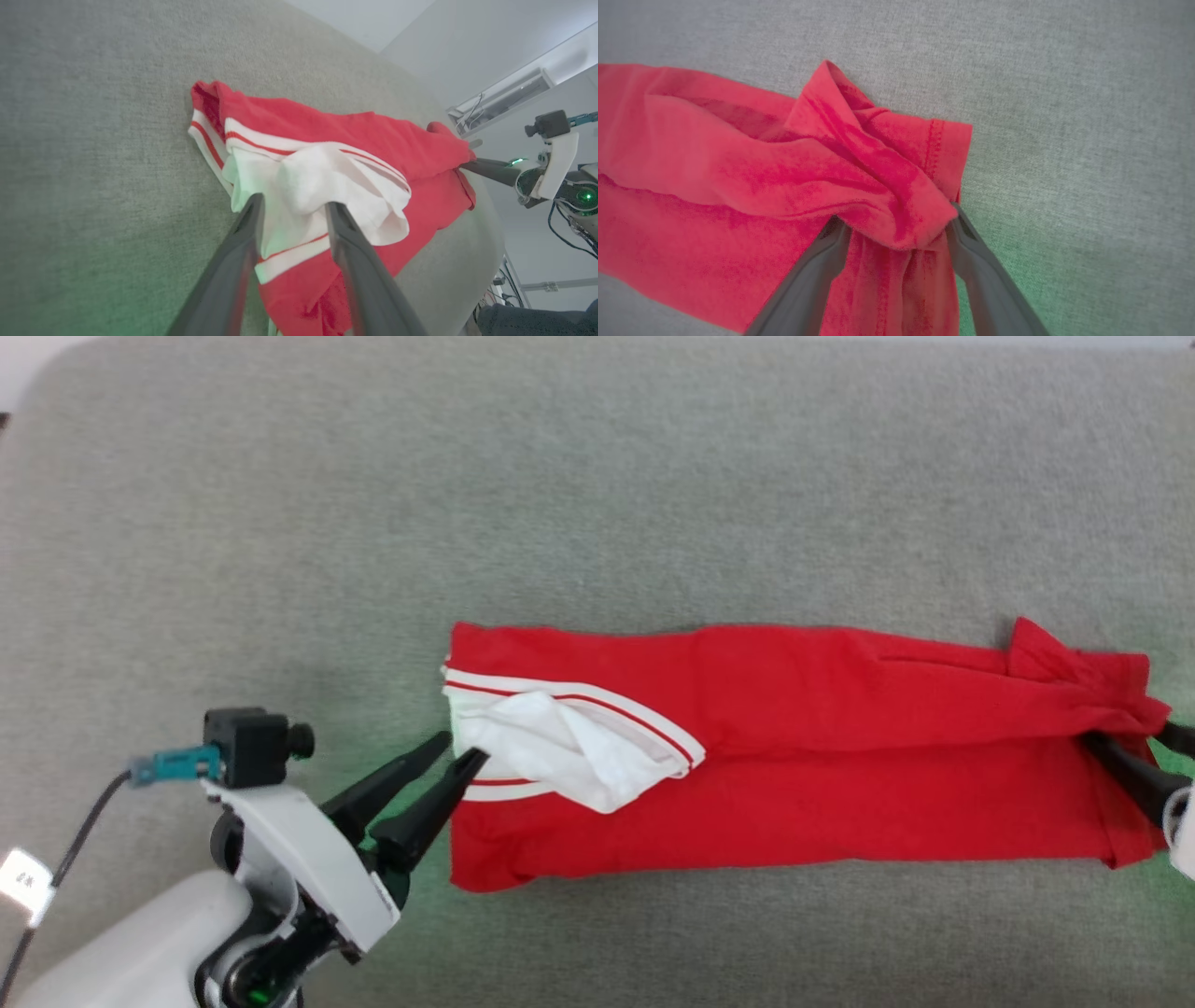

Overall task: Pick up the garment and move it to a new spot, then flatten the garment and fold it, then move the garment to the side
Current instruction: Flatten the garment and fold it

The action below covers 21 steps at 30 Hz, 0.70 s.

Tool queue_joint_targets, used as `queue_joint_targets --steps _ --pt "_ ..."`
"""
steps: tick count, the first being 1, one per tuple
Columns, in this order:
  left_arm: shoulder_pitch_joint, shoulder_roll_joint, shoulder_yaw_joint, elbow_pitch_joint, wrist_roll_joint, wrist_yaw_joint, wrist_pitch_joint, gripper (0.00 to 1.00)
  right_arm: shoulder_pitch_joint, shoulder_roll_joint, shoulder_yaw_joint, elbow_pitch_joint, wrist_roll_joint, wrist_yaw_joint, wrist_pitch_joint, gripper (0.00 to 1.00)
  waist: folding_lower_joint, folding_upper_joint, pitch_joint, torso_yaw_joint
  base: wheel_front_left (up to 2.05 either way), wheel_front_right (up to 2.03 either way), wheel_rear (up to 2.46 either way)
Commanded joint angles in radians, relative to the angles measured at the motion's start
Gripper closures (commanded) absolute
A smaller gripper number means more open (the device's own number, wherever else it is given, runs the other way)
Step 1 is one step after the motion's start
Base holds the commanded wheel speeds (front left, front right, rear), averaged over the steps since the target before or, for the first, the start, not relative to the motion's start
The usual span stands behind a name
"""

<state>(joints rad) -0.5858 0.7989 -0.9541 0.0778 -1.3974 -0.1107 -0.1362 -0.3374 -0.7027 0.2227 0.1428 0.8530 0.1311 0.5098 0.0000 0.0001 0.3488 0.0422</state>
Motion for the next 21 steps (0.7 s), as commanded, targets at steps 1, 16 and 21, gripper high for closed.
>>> queue_joint_targets --steps 1,16,21 --pt "0.015 -0.002 0.004 0.0 -0.005 0.005 -0.008 0.0 0.018 0.004 -0.01 0.001 0.004 -0.001 -0.006 0.0 0.0 -0.0001 -0.033 0.03 0.0 0.0 0.0" --pt "0.248 -0.155 0.257 0.095 0.19 0.107 -0.127 0.0 0.248 0.037 -0.276 -0.057 0.011 -0.001 0.025 0.0 0.0 -0.0001 -0.084 0.145 0.0 0.0 0.0" --pt "0.317 -0.246 0.415 0.13 0.375 0.111 -0.128 0.0 0.288 0.062 -0.34 -0.092 -0.011 -0.001 0.057 0.0 0.0 -0.0001 -0.083 0.136 0.0 0.0 0.0"
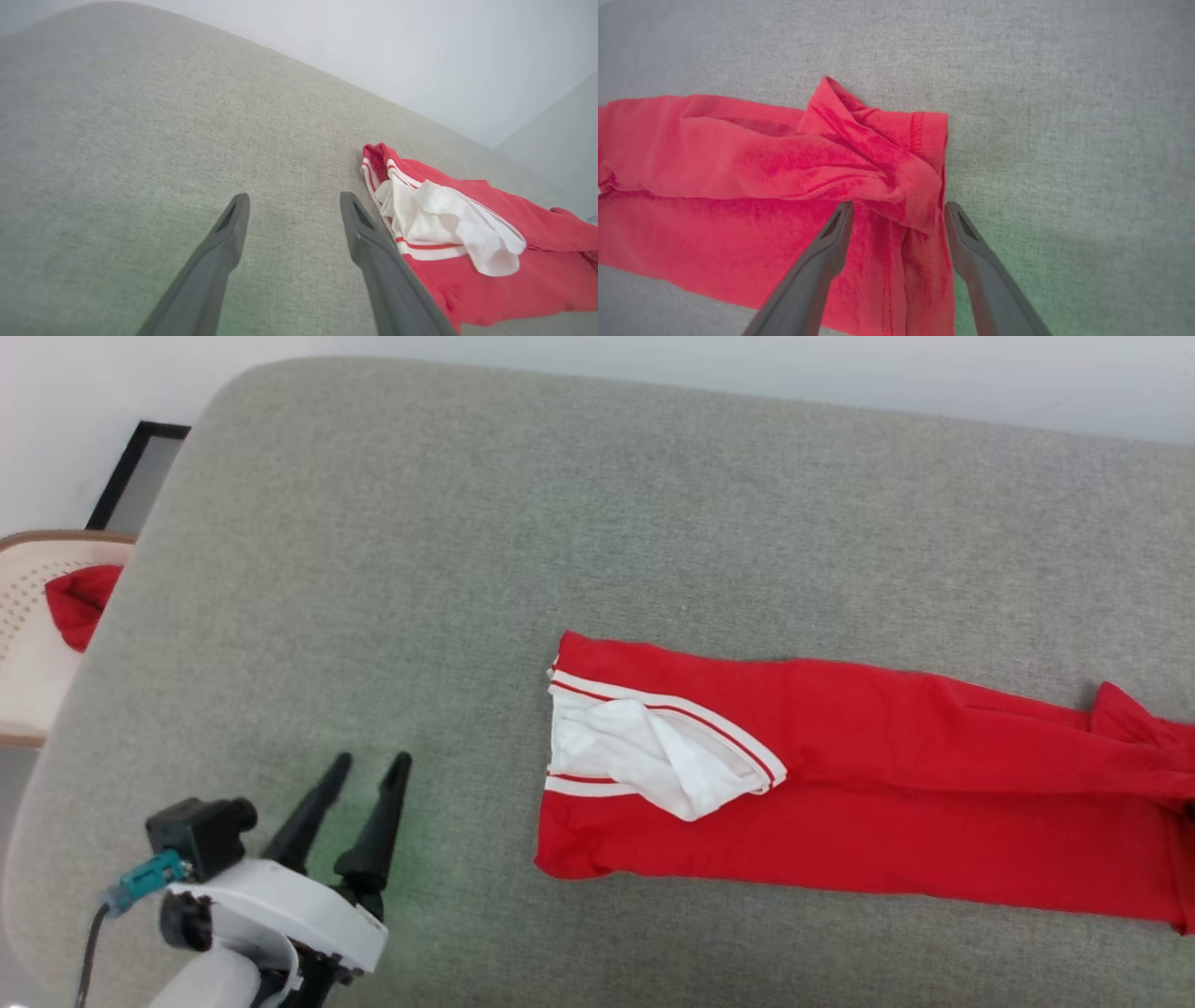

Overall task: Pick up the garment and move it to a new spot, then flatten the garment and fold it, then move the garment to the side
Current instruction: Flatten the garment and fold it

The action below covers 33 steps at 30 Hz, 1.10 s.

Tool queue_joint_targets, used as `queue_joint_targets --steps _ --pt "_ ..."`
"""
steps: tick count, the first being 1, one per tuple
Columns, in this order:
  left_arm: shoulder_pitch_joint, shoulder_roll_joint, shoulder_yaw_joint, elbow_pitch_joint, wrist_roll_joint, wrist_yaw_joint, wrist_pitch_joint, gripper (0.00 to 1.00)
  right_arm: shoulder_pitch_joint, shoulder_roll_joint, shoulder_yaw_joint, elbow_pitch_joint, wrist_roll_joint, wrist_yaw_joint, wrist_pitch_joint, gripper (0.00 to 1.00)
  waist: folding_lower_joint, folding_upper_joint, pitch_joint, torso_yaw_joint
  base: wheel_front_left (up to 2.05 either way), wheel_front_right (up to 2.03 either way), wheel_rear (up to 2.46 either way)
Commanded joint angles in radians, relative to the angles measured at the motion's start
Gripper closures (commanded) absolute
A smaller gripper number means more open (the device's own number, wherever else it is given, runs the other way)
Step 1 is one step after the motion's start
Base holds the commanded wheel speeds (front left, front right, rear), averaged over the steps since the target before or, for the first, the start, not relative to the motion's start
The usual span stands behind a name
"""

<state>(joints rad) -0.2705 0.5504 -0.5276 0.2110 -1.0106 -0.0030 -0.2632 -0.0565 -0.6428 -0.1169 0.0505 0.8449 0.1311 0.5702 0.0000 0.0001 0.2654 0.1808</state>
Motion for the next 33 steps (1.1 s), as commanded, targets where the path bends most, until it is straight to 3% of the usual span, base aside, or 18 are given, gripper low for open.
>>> queue_joint_targets --steps 1,13,19,25,26,28,33 --pt "0.011 -0.013 0.021 0.0 0.031 0.005 -0.001 0.0 0.012 0.009 -0.01 -0.007 -0.006 -0.001 0.006 0.0 0.0 -0.0001 0.001 -0.007 0.0 0.0 0.0" --pt "0.075 -0.156 0.281 -0.048 0.508 0.008 -0.001 0.0 -0.02 0.043 -0.082 -0.046 -0.033 -0.001 0.21 0.0 0.0 -0.0001 0.017 -0.036 0.0 0.0 0.0" --pt "0.073 -0.237 0.353 -0.036 0.602 -0.036 -0.001 0.0 -0.121 0.054 -0.082 0.003 -0.101 -0.001 0.372 0.0 0.0 -0.0001 0.047 -0.015 0.0 0.0 0.0" --pt "0.053 -0.314 0.402 -0.001 0.66 -0.084 -0.001 0.0 -0.206 0.105 -0.035 0.063 -0.186 0.0 0.511 0.0 0.0 -0.0001 0.081 0.015 0.0 0.0 0.0" --pt "0.051 -0.328 0.407 0.008 0.665 -0.089 -0.001 0.0 -0.209 0.113 -0.026 0.065 -0.195 0.0 0.523 0.52 0.0 -0.0001 0.084 0.02 0.0 0.0 0.0" --pt "0.046 -0.342 0.419 0.018 0.681 -0.102 -0.001 0.0 -0.211 0.134 -0.011 0.064 -0.201 0.0 0.537 1.0 0.0 -0.0001 0.087 0.027 0.0 0.0 0.0" --pt "0.05 -0.364 0.455 0.034 0.709 -0.117 -0.001 0.0 -0.196 0.152 -0.027 0.054 -0.199 0.0 0.521 1.0 0.0 -0.0001 0.087 0.02 0.0 0.0 0.0"
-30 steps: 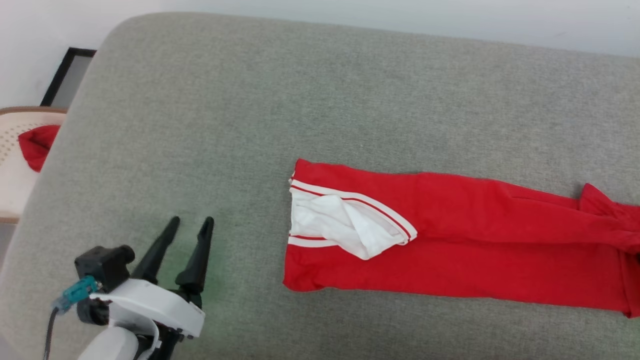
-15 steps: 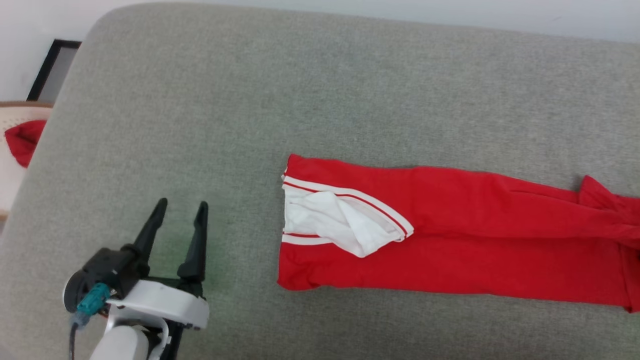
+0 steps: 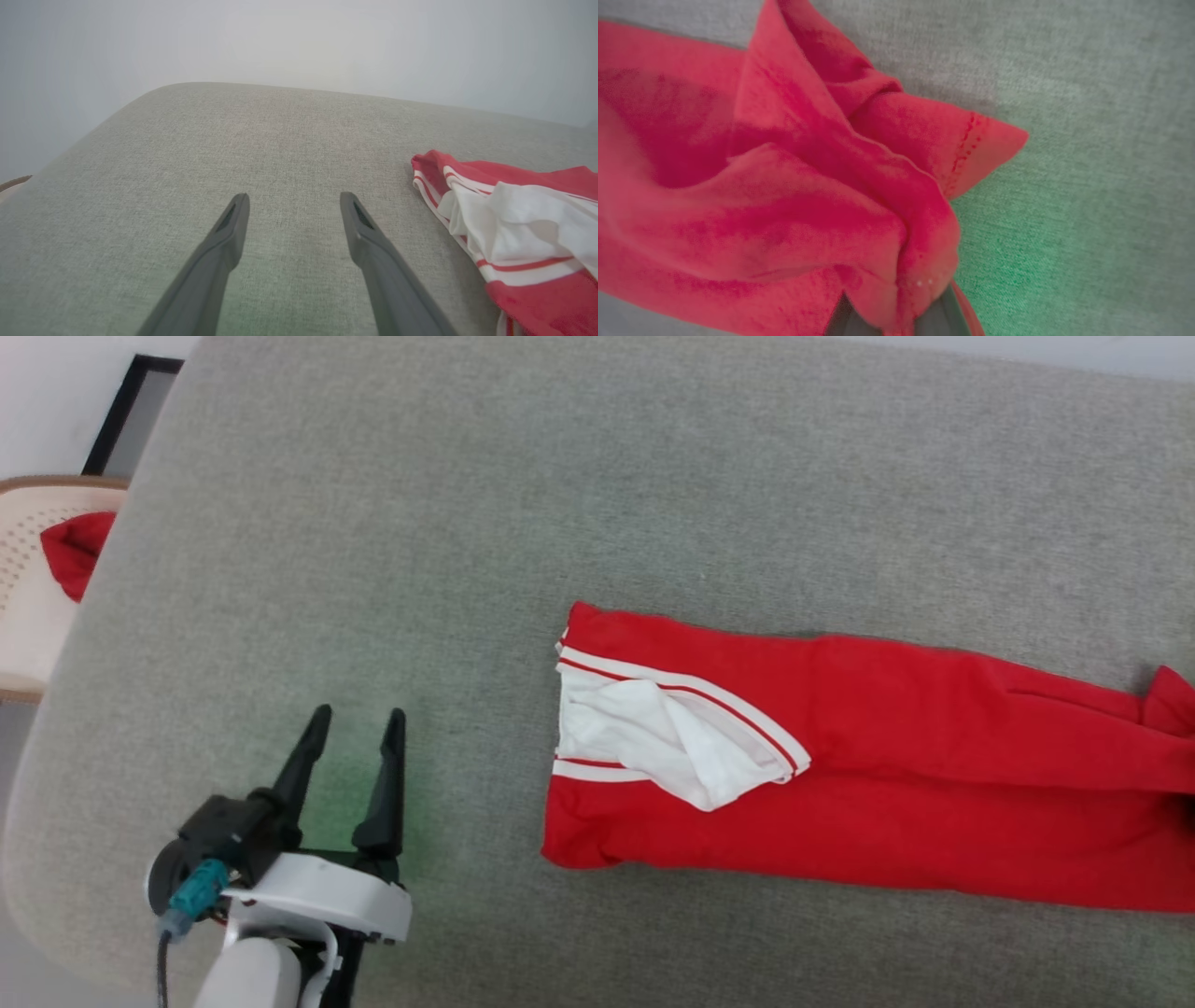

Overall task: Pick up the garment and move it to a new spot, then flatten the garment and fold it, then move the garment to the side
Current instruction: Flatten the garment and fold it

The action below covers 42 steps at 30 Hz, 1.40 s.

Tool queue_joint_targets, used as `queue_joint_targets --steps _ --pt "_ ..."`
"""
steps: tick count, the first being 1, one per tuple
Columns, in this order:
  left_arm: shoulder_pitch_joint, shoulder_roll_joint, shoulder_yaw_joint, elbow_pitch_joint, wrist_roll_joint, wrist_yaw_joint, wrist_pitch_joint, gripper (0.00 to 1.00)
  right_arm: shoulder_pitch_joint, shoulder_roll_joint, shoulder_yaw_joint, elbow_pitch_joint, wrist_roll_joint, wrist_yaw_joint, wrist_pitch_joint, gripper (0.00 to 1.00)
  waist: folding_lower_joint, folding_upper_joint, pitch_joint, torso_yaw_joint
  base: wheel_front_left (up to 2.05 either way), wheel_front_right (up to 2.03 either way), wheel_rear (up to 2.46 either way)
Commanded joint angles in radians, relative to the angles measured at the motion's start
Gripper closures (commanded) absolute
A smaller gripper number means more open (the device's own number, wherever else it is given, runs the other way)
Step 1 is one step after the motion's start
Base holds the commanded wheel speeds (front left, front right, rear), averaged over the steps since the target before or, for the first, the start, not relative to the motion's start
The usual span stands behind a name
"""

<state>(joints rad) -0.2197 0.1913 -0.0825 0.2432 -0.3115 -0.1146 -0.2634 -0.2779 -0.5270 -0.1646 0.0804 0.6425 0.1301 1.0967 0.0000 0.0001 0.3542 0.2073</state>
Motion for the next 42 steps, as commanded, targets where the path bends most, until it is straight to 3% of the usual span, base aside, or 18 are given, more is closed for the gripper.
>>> queue_joint_targets --steps 1,14,24,30,42 --pt "0.001 -0.006 0.017 0.003 0.016 -0.007 -0.001 0.0 0.026 0.039 0.012 0.023 0.004 0.001 -0.019 1.0 0.0 -0.0001 -0.004 -0.012 0.0 0.0 0.0" --pt "0.014 0.019 0.072 -0.031 0.057 -0.015 -0.001 0.0 -0.021 -0.017 -0.153 0.065 -0.017 0.0 -0.187 1.0 0.0 -0.0001 0.009 -0.126 0.0 0.0 0.0" --pt "-0.001 0.03 0.073 -0.061 0.075 -0.016 -0.001 0.0 -0.059 -0.141 -0.34 0.211 -0.121 0.0 -0.326 1.0 0.0 -0.0001 0.032 -0.172 0.0 0.0 0.0" --pt "0.006 0.024 0.074 -0.052 0.078 -0.016 -0.001 0.0 -0.047 -0.144 -0.221 0.17 -0.084 0.0 -0.326 1.0 0.0 -0.0001 0.008 -0.178 0.0 0.0 0.0" --pt "0.039 -0.018 0.071 -0.039 0.066 -0.017 -0.001 0.0 0.019 -0.063 0.168 -0.3 0.019 0.0 -0.204 1.0 0.0 -0.0001 -0.041 -0.144 0.0 0.0 0.0"
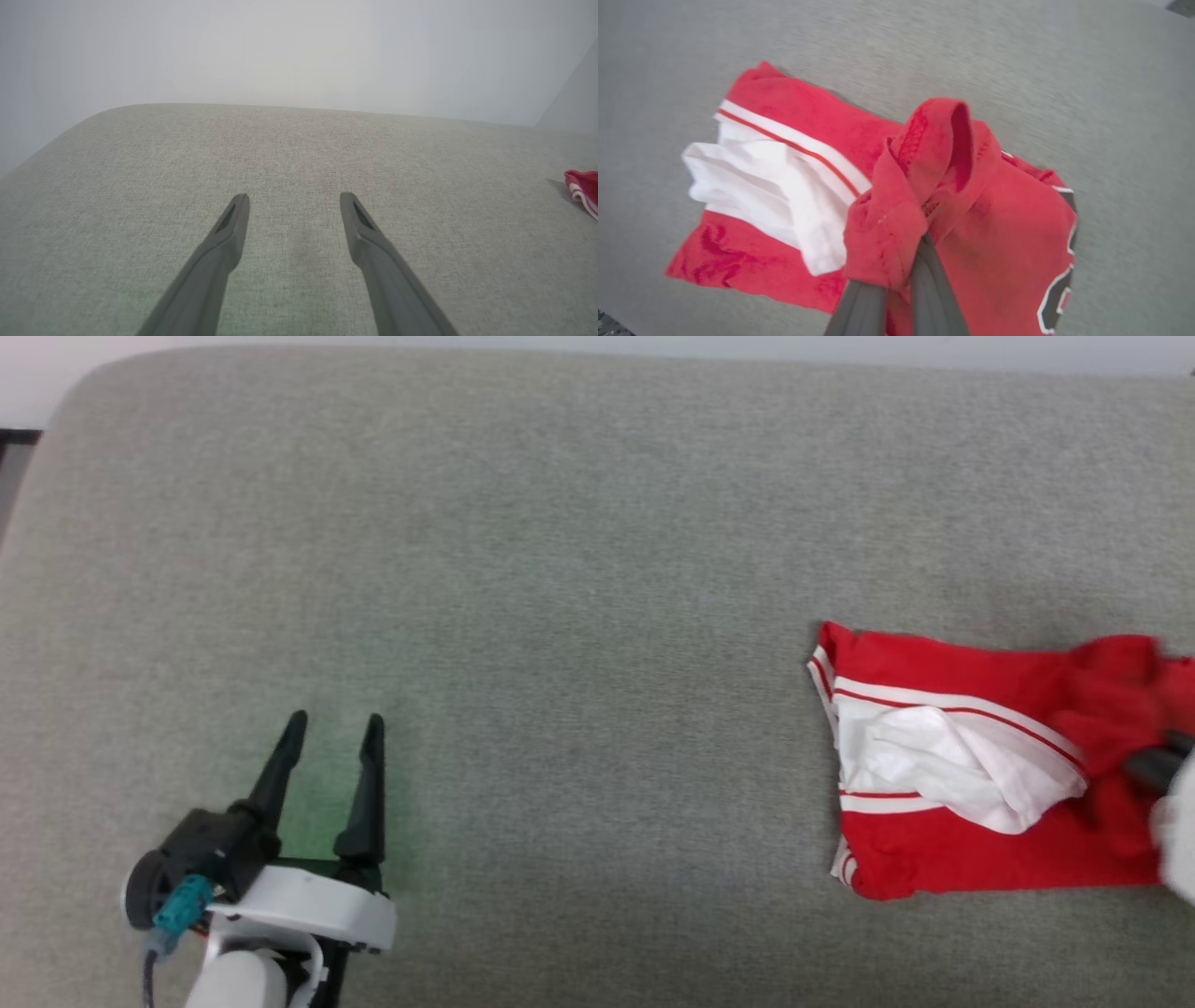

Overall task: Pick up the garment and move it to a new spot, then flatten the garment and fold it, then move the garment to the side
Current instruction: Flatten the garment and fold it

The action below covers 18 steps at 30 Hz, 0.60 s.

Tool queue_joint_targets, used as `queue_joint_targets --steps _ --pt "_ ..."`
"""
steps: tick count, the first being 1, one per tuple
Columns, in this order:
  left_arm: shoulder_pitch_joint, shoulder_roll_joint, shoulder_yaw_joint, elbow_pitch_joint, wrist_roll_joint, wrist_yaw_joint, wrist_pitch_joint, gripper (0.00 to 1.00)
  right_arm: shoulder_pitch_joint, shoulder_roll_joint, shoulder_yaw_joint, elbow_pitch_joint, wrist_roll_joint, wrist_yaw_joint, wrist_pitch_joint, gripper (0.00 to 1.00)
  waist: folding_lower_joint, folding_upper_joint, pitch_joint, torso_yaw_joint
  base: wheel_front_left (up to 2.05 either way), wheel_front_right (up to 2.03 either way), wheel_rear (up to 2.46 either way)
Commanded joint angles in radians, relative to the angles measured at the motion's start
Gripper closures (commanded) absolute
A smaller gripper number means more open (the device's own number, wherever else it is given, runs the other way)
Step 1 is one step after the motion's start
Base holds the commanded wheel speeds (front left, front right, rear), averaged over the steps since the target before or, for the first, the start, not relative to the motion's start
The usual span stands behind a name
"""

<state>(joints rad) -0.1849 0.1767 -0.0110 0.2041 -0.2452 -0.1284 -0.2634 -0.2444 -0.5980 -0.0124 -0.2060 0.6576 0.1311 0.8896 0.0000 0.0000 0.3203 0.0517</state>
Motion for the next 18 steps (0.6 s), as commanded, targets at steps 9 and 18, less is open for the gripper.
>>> queue_joint_targets --steps 9,18 --pt "-0.008 -0.025 -0.018 -0.004 -0.015 -0.002 -0.001 0.0 -0.12 0.07 0.21 -0.063 -0.009 -0.001 0.025 1.0 0.0 0.0 0.001 0.07 0.0 0.0 0.0" --pt "-0.034 -0.048 -0.047 0.015 -0.021 -0.002 -0.001 0.0 -0.174 0.072 0.343 0.068 -0.014 -0.001 0.006 1.0 0.0 0.0 0.033 0.122 0.0 0.0 0.0"
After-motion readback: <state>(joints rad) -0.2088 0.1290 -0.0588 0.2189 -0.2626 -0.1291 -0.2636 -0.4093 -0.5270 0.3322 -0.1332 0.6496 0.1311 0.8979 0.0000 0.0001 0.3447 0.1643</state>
